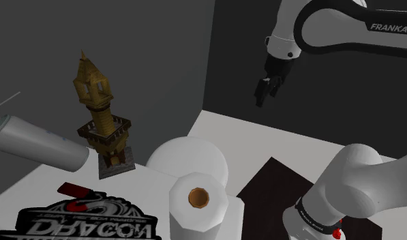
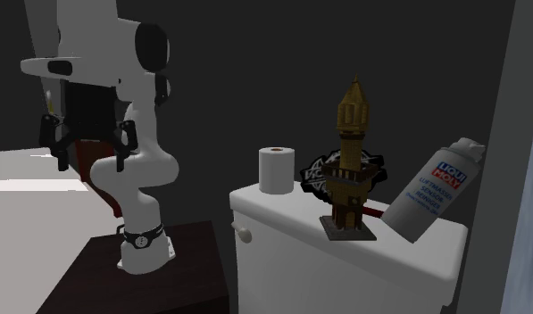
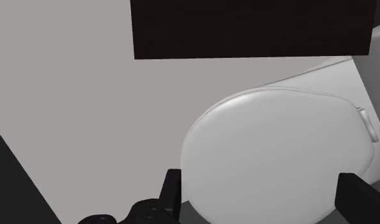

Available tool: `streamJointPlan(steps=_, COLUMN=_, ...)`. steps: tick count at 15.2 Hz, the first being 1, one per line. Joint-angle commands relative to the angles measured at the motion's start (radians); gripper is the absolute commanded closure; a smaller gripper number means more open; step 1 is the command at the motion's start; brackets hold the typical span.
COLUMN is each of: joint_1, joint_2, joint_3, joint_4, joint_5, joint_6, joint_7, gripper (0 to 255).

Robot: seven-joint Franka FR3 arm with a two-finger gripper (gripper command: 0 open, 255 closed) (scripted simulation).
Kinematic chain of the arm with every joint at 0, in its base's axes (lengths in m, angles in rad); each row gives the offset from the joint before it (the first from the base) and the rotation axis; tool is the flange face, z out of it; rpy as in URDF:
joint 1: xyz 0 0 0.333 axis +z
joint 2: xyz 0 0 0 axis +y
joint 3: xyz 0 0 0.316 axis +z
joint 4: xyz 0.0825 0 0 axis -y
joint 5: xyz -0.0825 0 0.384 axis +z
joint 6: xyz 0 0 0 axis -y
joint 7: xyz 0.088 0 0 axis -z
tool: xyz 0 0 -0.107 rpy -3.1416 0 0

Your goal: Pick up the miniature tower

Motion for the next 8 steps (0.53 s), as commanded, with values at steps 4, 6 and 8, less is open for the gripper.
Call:
streamJointPlan(steps=4, joint_1=0.032, joint_2=0.011, joint_3=0.034, joint_4=-0.015, joint_5=0.046, joint_6=0.09, joint_7=0.032, gripper=0)
streamJointPlan(steps=6, joint_1=0.054, joint_2=0.022, joint_3=0.057, joint_4=-0.021, joint_5=0.074, joint_6=0.152, joint_7=0.052, gripper=0)
streamJointPlan(steps=8, joint_1=0.074, joint_2=0.035, joint_3=0.081, joint_4=-0.024, joint_5=0.1, joint_6=0.214, joint_7=0.072, gripper=0)
